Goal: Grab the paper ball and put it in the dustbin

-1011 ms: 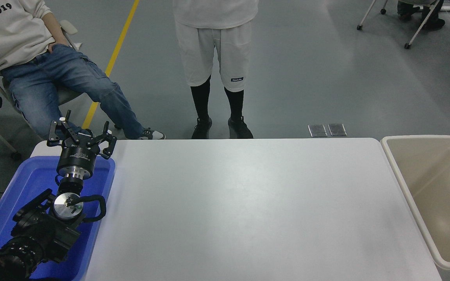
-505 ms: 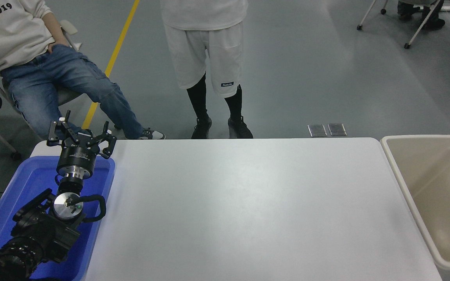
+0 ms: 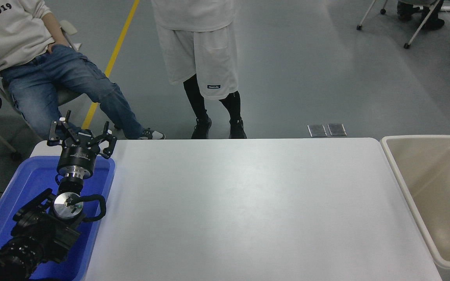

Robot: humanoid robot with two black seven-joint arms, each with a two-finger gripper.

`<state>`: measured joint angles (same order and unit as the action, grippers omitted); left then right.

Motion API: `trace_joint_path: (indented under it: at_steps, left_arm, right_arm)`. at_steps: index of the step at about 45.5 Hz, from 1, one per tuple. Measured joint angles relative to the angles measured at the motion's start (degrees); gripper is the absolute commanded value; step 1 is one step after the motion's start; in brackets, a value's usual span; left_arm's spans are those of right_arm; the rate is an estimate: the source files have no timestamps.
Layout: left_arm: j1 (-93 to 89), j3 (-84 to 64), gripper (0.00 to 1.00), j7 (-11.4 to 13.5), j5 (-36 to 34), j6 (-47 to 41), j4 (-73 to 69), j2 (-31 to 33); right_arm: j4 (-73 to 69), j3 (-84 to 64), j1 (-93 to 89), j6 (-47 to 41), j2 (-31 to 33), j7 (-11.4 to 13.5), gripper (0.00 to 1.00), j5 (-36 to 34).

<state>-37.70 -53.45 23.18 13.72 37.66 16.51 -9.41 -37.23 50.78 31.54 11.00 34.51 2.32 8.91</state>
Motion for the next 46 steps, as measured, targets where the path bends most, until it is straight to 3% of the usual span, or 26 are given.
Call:
trace_joint_path:
  at_steps: [5,12,22,37,46]
  left_arm:
    - [0.0,0.01,0.99,-0.02,-0.01,0.0,0.0,0.0]
    - [0.01,0.01,0.99,-0.02,-0.01,0.0,-0.01,0.01]
    - [0.01,0.01,0.99,-0.01,-0.02,-0.01,0.0,0.0]
    - [0.0,0.0,0.99,0.02,-0.01,-0.04,-0.01,0.01]
    - [0.0,-0.04,0.99,0.02,-0.02,-0.04,-0.01,0.01]
  right_arm:
    - [-1.81,4.69,-1.55,-2.03,-2.25,-0.8,1.0,-0.05]
    - [-3.28,9.26,-3.88,-7.46,-5.23,-4.4,1.0,-0.1]
    - [-3.7,12.06,-5.88,-16.33,-9.07,-11.12,1.0,-0.14]
    - [-3.72,12.35,-7.55,-22.09,-14.59,-23.96,1.0,0.57]
    - [-3.81,10.84,-7.58,-22.64,-16.21,-28.06,1.0,1.19]
